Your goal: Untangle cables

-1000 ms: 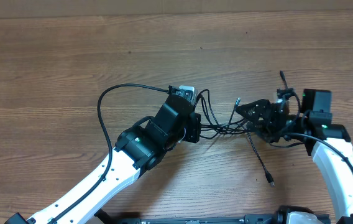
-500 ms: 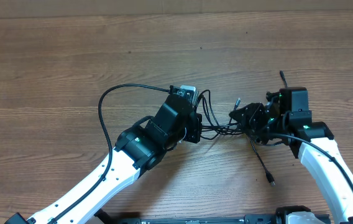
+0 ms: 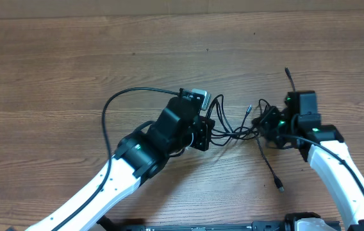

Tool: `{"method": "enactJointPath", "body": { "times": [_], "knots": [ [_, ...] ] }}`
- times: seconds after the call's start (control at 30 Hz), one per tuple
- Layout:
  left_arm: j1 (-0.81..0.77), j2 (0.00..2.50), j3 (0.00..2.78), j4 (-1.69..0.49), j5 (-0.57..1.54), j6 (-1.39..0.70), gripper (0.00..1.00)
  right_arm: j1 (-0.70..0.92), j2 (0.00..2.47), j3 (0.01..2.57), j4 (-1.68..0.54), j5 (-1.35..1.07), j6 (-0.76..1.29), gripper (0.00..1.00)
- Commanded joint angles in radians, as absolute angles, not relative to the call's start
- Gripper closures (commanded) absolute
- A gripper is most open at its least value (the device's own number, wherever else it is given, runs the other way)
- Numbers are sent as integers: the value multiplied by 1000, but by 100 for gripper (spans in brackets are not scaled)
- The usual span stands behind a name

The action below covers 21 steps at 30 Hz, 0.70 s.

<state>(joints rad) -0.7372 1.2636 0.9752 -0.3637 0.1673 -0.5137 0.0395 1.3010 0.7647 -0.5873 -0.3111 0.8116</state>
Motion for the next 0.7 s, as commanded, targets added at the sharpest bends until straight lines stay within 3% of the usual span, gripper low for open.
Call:
{"method": "enactJointPath", "body": {
  "times": [0.0,0.2,0.43,0.5,0.6,0.67],
  "knots": [
    [-732,1118,992,-398,92,-412,96,-79,1305,778,-589,-233,810,96],
    [-732,964,992,-496,-43,-374,96,-300,1305,778,-592,-310,775,96],
    [-733,883,992,-480,-64,-358,96,-389,1305,778,-633,-319,724,92],
    [-733,871,992,-462,-63,-346,96,-389,1305,778,-635,-323,701,75],
    [-732,856,992,-416,-63,-341,96,-388,1305,778,-638,-323,669,30],
    [-732,850,992,-365,-64,-328,96,-388,1305,778,-641,-324,647,12]
  ]
}}
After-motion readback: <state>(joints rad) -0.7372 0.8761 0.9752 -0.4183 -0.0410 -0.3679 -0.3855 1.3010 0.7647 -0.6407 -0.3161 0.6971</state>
